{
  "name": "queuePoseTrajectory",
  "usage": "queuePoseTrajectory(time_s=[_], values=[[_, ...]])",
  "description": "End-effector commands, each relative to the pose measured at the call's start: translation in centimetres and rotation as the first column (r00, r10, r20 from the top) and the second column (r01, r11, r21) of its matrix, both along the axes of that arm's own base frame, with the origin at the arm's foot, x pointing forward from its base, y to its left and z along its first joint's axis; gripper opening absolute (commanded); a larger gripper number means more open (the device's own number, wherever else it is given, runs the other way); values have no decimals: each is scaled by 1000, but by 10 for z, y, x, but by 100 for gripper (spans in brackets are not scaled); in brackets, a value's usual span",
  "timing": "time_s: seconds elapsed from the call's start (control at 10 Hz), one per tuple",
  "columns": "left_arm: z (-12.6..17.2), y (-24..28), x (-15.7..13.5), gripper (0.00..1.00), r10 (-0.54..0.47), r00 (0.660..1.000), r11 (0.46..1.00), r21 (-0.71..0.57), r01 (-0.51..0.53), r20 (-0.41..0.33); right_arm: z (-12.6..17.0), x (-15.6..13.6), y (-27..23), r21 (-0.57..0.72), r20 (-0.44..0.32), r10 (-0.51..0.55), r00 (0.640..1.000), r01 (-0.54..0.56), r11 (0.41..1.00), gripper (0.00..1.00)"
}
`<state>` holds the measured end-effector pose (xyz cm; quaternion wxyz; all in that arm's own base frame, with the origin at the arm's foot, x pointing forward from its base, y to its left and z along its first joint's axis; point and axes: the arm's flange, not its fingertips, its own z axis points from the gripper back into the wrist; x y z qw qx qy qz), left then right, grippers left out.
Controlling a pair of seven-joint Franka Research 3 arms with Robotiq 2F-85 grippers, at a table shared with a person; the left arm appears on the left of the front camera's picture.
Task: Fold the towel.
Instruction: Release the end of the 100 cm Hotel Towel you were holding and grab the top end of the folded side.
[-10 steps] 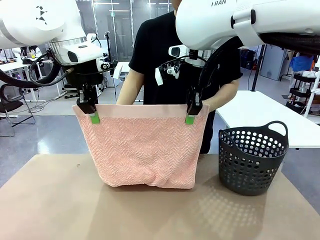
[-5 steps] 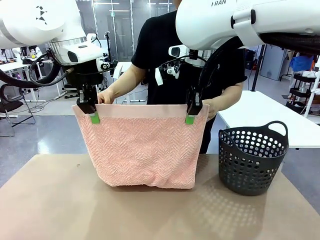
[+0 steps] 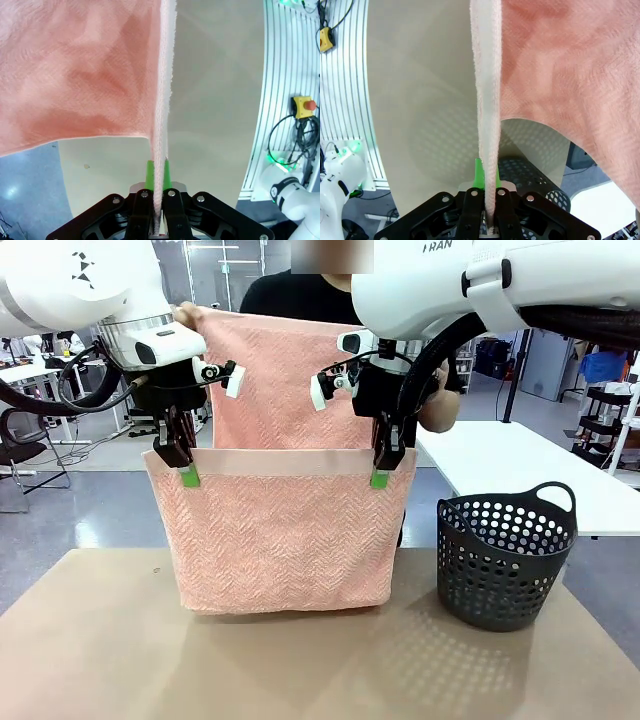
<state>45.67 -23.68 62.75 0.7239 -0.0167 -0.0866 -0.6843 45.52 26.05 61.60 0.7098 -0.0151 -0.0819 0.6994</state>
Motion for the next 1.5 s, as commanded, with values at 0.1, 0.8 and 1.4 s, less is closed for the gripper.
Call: queuePoseTrajectory(time_s=[0.1, 0.8, 1.4], values=[[2, 0, 0, 0, 1, 1000, 1000, -4, -1, 3, 0, 0, 0, -1, 1, 3, 1000, -3, 1000, 0], [2, 0, 0, 0, 1, 1000, 1000, -4, -1, 3, 0, 0, 0, -1, 1, 3, 1000, -3, 1000, 0], [2, 0, 0, 0, 1, 1000, 1000, -4, -1, 3, 0, 0, 0, -1, 1, 3, 1000, -3, 1000, 0]])
